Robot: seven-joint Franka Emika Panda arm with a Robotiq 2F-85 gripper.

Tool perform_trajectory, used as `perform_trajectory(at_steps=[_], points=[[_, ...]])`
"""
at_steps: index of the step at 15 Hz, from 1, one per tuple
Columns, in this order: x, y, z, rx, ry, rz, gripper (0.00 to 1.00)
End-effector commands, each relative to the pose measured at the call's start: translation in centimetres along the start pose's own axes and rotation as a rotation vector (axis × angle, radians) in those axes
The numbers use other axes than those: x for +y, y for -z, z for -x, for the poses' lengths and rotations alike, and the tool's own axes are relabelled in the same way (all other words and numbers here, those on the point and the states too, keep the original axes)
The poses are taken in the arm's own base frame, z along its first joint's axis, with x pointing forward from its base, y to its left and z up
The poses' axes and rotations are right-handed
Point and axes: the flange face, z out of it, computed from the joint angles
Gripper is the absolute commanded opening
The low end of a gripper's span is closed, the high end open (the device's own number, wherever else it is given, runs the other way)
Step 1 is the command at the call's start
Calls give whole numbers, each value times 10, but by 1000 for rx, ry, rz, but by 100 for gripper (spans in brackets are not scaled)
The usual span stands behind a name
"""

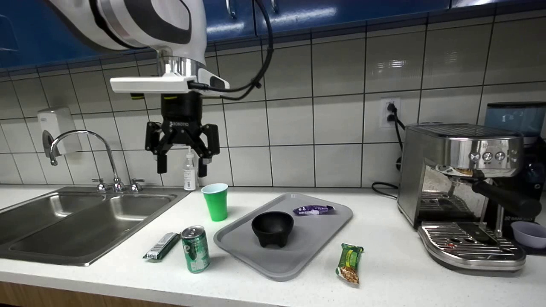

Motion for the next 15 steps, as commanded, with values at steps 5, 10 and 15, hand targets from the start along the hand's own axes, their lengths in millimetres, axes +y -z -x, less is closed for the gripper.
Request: perform_trajectory(at_steps=[5, 10, 15], points=[[71, -34, -47, 59, -79, 22, 100], [116, -61, -71, 75, -173, 21, 100], [165, -86, -95, 96, -301, 6, 100]])
